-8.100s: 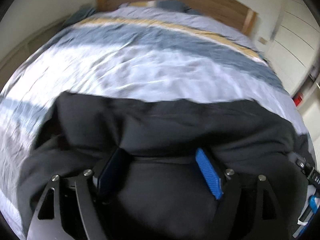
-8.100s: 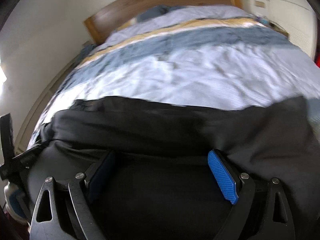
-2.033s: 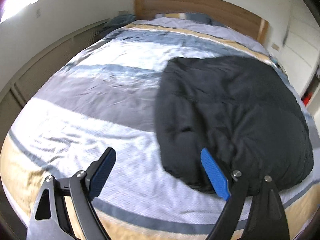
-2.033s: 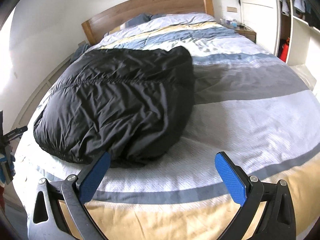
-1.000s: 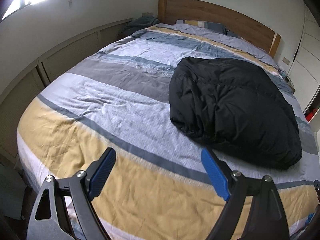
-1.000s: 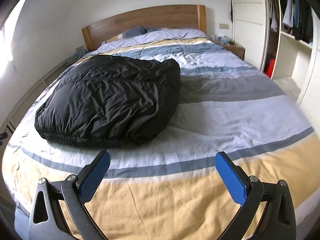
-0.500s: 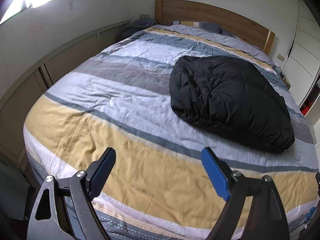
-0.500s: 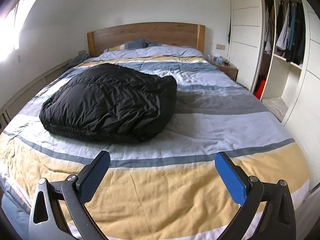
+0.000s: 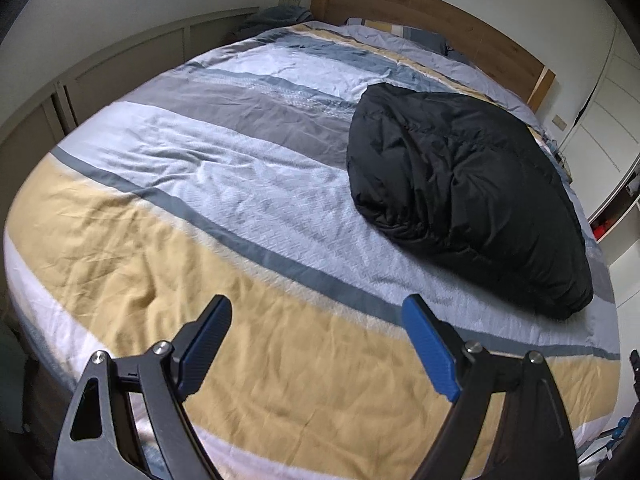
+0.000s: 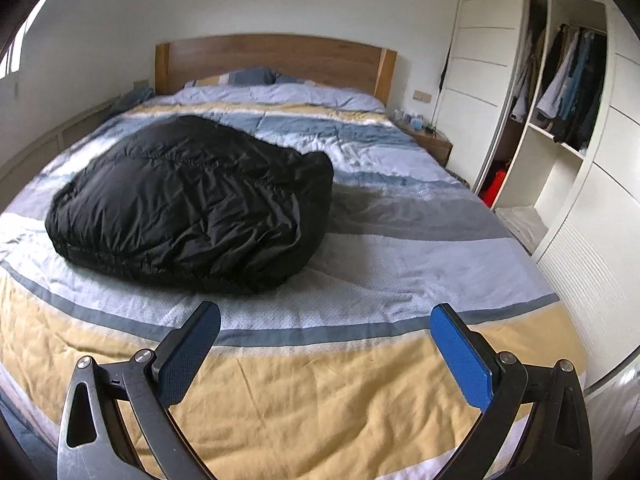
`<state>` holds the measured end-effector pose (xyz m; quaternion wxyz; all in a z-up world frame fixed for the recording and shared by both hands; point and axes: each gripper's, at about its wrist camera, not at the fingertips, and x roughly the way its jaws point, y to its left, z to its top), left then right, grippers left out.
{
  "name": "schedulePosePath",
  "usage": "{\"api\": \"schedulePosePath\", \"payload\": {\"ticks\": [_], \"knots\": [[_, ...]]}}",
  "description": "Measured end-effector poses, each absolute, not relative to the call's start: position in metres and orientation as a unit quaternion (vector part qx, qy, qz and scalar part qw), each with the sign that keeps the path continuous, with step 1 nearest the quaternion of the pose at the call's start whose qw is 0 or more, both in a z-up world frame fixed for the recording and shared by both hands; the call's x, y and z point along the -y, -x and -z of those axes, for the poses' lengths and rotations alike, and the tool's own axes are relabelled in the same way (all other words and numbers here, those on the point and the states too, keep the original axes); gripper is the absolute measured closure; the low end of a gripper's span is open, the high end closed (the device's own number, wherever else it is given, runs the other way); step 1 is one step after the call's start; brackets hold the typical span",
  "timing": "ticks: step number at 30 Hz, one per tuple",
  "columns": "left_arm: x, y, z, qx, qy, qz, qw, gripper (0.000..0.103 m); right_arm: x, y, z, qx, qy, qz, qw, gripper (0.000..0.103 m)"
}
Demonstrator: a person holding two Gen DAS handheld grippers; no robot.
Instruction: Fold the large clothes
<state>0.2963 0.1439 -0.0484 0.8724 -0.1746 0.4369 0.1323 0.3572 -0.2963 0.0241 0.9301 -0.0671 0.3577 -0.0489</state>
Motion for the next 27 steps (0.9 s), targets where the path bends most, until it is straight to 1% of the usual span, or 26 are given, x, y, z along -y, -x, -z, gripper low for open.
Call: {"api": "schedulePosePath", "payload": {"ticks": [5, 12, 15, 19, 24, 27], "knots": [[-0.147, -0.318, 0.064, -0.438, 0.198, -0.103, 0.871, 0.016, 0.285, -0.383, -0.011, -0.384, 0.083, 0.036, 0.919, 0.001], [-0.153, -0.366, 0.082, -0.473, 0.191, -0.088, 0.855, 0.016, 0.288, -0.435, 0.010, -0.423, 0.047, 0.017, 0.905, 0.001], [-0.162, -0.388, 0.086, -0.477, 0.194, -0.088, 0.853, 0.016, 0.295, -0.461, 0.019, -0.440, 0.017, 0.005, 0.898, 0.001], [-0.181, -0.423, 0.088, -0.474, 0.232, -0.066, 0.847, 0.016, 0.312, -0.503, 0.035, -0.469, -0.054, -0.027, 0.881, 0.001], [-0.201, -0.468, 0.093, -0.468, 0.252, -0.047, 0.845, 0.016, 0.335, -0.552, 0.052, -0.477, -0.164, -0.062, 0.861, 0.000], [-0.208, -0.489, 0.097, -0.468, 0.252, -0.037, 0.846, 0.016, 0.339, -0.576, 0.059, -0.487, -0.172, -0.062, 0.854, 0.000]]}}
